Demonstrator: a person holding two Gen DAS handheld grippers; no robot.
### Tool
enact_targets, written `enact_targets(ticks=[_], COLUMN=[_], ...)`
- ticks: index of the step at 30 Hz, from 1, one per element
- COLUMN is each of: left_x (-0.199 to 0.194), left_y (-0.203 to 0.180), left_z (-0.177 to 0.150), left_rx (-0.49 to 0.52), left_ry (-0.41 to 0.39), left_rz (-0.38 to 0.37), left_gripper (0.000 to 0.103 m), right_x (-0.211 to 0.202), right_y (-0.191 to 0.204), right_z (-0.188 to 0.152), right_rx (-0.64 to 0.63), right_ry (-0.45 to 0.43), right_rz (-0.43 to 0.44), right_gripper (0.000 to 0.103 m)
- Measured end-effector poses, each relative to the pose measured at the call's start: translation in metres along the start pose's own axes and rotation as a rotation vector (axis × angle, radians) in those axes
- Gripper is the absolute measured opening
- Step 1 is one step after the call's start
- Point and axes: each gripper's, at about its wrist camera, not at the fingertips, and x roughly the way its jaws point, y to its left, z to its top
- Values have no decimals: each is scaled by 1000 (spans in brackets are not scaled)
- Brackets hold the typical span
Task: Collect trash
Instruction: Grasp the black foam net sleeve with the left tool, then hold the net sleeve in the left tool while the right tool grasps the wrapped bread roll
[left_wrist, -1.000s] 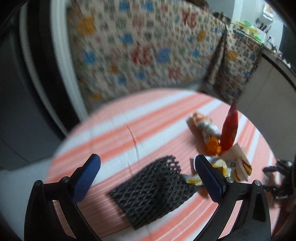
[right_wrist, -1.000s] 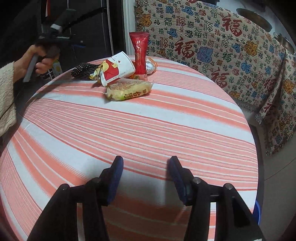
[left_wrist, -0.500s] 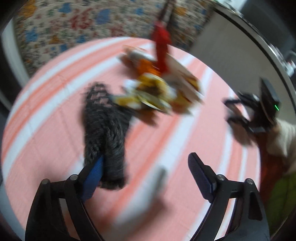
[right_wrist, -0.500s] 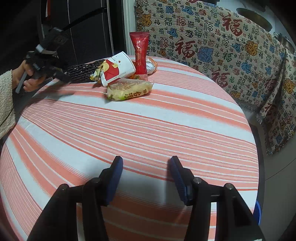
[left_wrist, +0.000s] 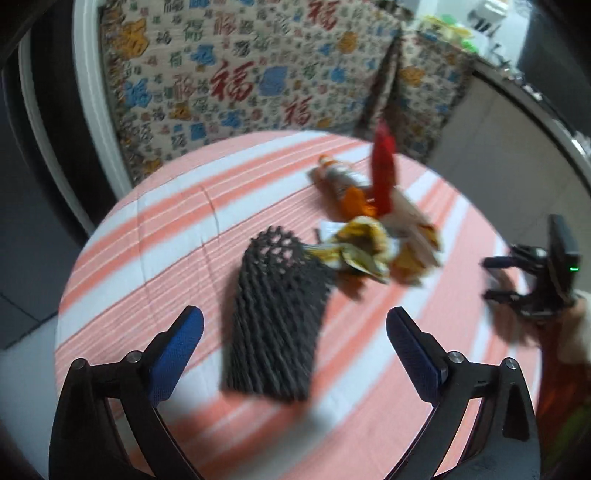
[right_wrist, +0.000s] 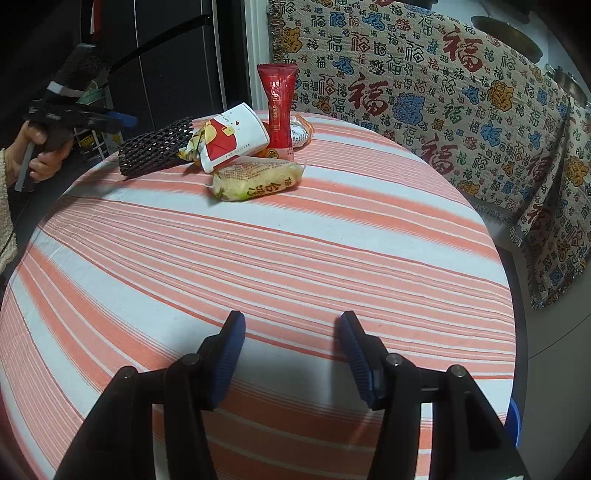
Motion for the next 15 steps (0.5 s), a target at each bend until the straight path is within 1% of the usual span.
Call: enact_targets(ticks=[2,3,4,5,6,7,8,9,10,11,13,15], left_x=[20,27,29,30,30,29,26,23,19,14,7,0], left_y=[2,0,-1,-3,-5,-6,-10,-13,-16,-20,-32,-48], left_z=[-1,-3,-5,-7,-11,-13,-20,-26,-32,-38,-53,-67], left_rx=[-14,-22,-26,-35,-47,-53,-57,-63,-79,-93,-123,-130], left_ry=[45,54,51,49,53,53,53,49,50,45,40,44], left_rz=[11,3,-4,-22,-42,-47,-32,-12,-8,-11,-21,-14], left_gripper=[99,98,89,72,64,47,31,27,19,14,12,12], right_x=[2,4,7,12,19,25,32,36,42,46,53,61], right_y=[-4,-7,-12,-19,-23,-26,-29,-30,-33,-35,-39,-42], right_z=[5,8,13,21,28,35,43,49,58,64,74,83], right_rx=[24,52,92,143,171,194,213,225,249,272,312,340], right_ry=[-4,-8,-15,-18,-12,-11,-13,-11,-17,-32,-54,-78], right_rz=[16,28,42,70,96,115,135,154,175,186,215,235], right_gripper=[54,54,54,54,54,54,54,54,54,55,55,55])
